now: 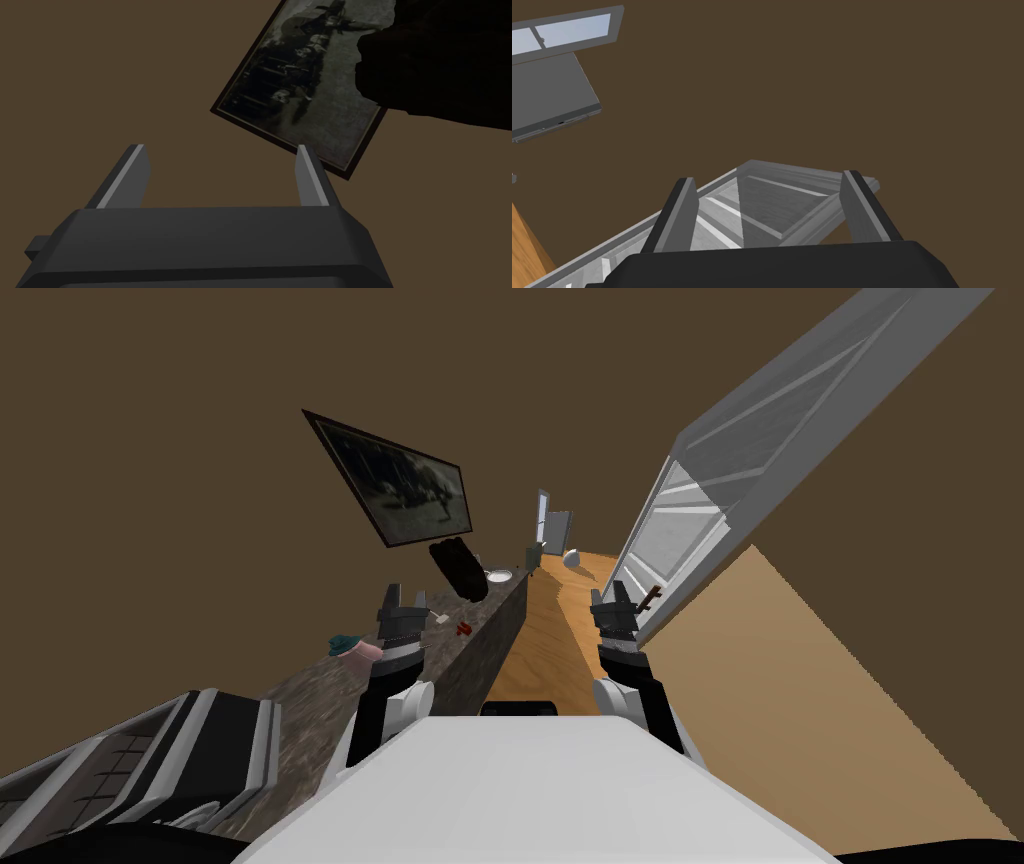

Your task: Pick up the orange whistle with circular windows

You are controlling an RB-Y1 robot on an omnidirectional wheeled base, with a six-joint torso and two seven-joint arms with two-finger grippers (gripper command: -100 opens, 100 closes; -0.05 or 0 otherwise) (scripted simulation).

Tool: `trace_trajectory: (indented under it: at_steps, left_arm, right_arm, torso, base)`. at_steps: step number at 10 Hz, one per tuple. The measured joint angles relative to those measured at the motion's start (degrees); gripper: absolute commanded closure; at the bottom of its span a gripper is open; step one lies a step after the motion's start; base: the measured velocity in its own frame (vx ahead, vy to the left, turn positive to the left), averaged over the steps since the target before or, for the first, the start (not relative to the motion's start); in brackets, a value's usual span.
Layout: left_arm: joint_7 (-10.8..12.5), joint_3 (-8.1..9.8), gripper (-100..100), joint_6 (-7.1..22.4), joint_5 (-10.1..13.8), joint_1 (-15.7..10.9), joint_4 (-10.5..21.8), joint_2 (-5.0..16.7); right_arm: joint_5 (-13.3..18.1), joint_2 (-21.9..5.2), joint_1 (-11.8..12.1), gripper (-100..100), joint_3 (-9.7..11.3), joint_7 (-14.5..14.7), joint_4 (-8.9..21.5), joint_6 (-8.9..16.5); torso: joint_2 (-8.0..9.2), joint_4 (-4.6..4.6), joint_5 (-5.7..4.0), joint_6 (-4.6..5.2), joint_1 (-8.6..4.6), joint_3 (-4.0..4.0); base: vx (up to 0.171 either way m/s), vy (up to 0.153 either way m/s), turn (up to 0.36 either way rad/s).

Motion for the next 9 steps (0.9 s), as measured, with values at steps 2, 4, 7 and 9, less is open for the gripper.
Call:
trace_trajectory:
  at_steps: [2, 4, 7, 9]
  left_arm:
    - [-0.15, 0.2, -100, 1.59, 1.05, 0.37, -0.1, 2.86]
    - [-0.73, 0.07, -100, 4.62, 2.69, 0.9, -0.27, 5.83]
    - [-1.24, 0.08, -100, 8.47, 4.48, 1.79, -0.98, 8.04]
    - [-1.55, 0.22, -100, 11.25, 6.02, 2.59, -1.51, 9.59]
  right_arm:
    - [0.0, 0.0, 0.0, 0, 0.0, 0.0, 0.0, 0.0]
    - [0.0, 0.0, -0.01, 0, 0.0, 0.0, 0.0, 0.0]
    - [0.0, 0.0, 0.0, 0, 0.0, 0.0, 0.0, 0.0]
    - [0.0, 0.0, 0.0, 0, 0.0, 0.0, 0.0, 0.0]
  torso:
    - [0.07, 0.01, 0.0, 0.0, -0.02, 0.04]
    - [0.15, 0.03, -0.01, 0.0, -0.05, 0.08]
    - [0.13, 0.03, -0.01, 0.0, -0.04, 0.08]
    - [0.14, 0.03, -0.01, 0.0, -0.03, 0.09]
  base:
    - [-0.027, -0.014, -0.02]
    - [-0.037, -0.017, -0.018]
    - [-0.036, -0.013, -0.016]
    - [-0.037, -0.008, -0.013]
